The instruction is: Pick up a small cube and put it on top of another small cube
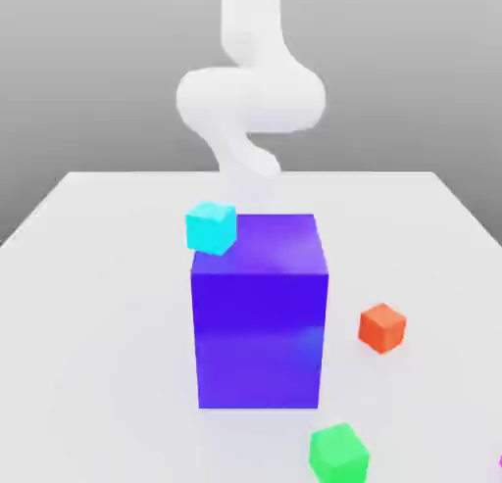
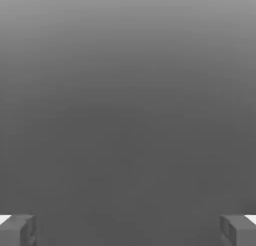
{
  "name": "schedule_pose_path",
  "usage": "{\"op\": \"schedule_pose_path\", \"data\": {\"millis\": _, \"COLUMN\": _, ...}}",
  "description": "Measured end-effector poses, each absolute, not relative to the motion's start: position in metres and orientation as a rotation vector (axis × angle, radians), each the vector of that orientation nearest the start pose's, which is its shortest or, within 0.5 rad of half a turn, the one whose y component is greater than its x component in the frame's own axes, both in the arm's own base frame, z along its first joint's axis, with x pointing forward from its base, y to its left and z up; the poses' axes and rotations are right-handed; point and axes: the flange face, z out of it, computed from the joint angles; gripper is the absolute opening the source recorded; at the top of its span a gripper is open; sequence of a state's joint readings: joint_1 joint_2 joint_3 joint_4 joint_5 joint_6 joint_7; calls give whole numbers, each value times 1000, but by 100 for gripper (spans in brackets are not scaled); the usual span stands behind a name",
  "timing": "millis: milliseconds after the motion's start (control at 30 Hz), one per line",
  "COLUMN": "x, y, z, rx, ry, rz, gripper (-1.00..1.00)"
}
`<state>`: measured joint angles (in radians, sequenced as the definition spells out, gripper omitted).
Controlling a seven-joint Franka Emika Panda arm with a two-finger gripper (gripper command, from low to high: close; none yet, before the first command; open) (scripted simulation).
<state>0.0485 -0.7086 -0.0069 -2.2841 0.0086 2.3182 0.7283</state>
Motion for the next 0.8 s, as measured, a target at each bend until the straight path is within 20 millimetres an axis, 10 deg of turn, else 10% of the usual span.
{"op": "schedule_pose_path", "data": {"millis": 400, "x": 496, "y": 123, "z": 542, "rx": -2876, "ry": 242, "rz": -629, "gripper": 0}}
{"op": "schedule_pose_path", "data": {"millis": 800, "x": 524, "y": 254, "z": 349, "rx": -3001, "ry": -524, "rz": -276, "gripper": 0}}
